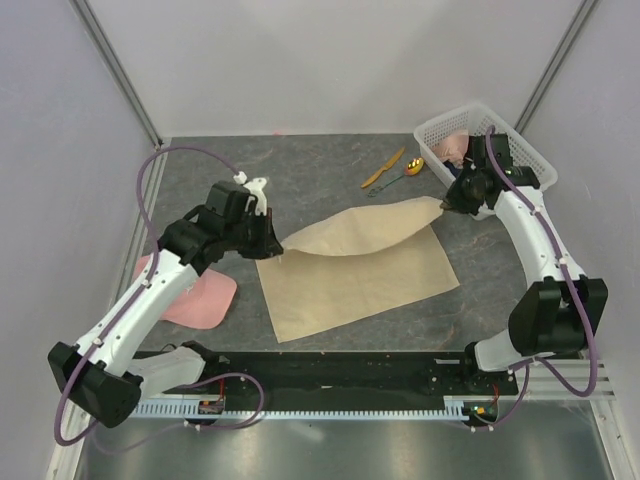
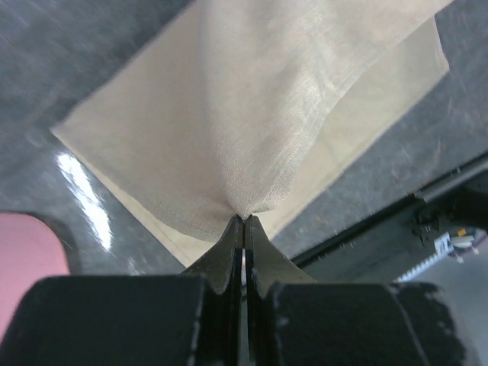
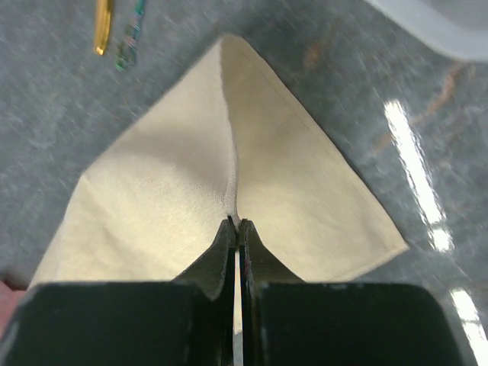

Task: Fold the napkin into a case and place the utensils inside
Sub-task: Fold and flatten the napkin at the center of the board.

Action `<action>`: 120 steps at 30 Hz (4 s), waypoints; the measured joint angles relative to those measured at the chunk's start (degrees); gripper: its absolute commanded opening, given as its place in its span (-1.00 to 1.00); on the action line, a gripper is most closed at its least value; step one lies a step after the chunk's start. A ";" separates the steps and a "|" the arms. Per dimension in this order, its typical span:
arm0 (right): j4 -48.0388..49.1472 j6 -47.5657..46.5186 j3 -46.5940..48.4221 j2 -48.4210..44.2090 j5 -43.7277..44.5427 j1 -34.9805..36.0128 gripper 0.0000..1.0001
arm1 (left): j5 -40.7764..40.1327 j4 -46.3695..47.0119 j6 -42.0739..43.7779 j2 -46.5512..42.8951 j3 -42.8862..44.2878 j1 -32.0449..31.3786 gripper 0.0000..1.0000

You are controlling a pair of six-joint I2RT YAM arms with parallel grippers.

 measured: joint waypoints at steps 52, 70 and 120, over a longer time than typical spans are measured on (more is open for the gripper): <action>5.40 -2.27 -16.48 -7.58 0.72 -1.07 -1.00 | -20.28 -14.62 -11.67 8.35 5.99 -13.92 -0.96; 13.60 3.26 20.83 22.51 -10.25 -1.01 -1.00 | -27.56 3.52 4.55 29.05 27.15 9.51 -0.96; 6.16 -7.58 -30.21 -7.82 -1.07 -4.09 -1.00 | -9.57 -4.85 -10.86 6.80 -16.70 -9.53 -0.96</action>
